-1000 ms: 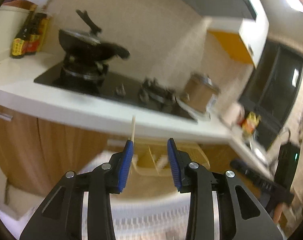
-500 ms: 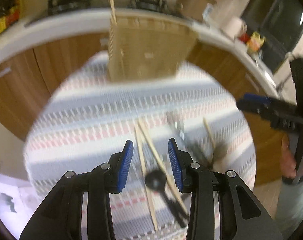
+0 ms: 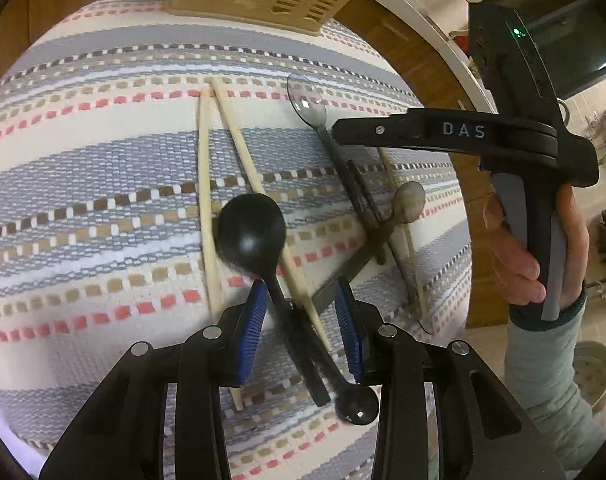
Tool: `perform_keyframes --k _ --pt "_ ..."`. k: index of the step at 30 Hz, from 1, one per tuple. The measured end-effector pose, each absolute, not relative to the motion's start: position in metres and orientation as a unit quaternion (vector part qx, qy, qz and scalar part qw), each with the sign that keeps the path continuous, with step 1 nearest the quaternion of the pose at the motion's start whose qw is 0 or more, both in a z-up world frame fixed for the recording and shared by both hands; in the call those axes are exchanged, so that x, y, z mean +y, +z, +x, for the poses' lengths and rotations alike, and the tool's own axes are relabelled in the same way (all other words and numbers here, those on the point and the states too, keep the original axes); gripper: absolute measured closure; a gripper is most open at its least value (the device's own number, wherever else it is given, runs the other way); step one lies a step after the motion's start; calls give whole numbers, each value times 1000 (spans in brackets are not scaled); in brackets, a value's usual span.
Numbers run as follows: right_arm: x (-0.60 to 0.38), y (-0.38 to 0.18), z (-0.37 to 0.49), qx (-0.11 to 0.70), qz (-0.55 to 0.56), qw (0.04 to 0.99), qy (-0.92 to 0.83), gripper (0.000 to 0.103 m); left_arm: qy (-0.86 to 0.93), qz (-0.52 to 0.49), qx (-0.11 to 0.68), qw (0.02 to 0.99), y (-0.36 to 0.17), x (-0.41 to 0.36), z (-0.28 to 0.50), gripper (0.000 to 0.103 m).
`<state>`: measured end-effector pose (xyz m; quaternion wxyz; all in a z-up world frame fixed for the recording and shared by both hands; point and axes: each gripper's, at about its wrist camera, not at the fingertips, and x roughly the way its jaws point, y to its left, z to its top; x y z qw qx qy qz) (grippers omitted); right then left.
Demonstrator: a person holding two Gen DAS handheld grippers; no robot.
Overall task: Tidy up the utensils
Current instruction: 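Grasp the black spoon with the left tool while the right tool grasps a clear spoon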
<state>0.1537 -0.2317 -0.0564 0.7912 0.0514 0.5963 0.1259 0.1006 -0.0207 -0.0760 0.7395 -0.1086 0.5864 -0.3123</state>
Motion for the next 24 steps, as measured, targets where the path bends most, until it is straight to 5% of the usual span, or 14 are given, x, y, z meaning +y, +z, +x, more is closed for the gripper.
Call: perform_keyframes --k 13,18,24 --pt "-175 -64 165 575 -70 810 91 66 -278 -60 587 758 -77 -42 105 75" --pt "-164 -66 163 565 -88 816 85 84 -258 -46 584 768 -80 -54 107 83" --pt "-149 -69 153 539 -122 830 76 86 -235 -17 574 784 -82 -65 97 86"
